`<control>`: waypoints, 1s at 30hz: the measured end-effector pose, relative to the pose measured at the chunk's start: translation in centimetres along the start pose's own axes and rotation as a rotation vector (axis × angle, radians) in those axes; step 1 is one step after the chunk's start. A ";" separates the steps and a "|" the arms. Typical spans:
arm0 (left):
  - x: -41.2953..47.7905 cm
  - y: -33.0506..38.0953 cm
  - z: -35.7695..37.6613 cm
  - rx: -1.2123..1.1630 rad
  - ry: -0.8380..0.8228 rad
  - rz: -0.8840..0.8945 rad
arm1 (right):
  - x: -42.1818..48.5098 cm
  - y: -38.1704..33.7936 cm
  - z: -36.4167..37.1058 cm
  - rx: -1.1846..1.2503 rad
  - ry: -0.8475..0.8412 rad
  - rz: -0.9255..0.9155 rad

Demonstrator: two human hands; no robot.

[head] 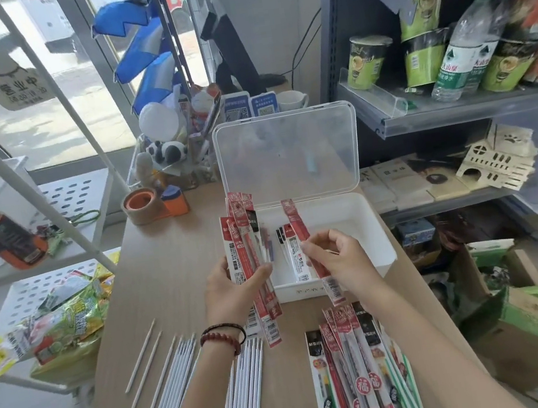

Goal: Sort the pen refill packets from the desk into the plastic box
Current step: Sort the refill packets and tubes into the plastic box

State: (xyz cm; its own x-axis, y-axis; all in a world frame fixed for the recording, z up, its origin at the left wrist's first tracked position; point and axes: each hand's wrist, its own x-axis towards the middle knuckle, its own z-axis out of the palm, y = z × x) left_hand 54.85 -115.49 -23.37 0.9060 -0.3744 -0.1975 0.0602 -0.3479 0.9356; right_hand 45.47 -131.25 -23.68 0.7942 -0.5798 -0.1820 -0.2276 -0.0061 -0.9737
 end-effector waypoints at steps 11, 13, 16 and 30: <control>2.1 0.6 -0.1 -0.041 -0.016 0.004 | 7.0 1.7 -2.0 -0.086 0.082 0.024; 2.4 1.1 0.9 -0.060 -0.040 0.009 | 7.8 2.3 -2.5 -0.213 0.101 0.047; 2.6 1.4 2.8 -0.086 -0.079 0.017 | 8.3 3.3 -2.7 -0.306 0.059 0.098; 3.0 -0.7 3.4 -0.101 -0.048 0.026 | 9.0 6.0 -1.6 -0.680 0.037 0.101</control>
State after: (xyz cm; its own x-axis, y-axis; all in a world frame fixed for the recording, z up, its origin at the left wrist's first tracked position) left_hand 56.07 -119.27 -25.58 0.8868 -0.4238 -0.1841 0.0810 -0.2498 0.9649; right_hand 50.34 -137.79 -30.97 0.7336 -0.6316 -0.2508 -0.6121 -0.4537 -0.6477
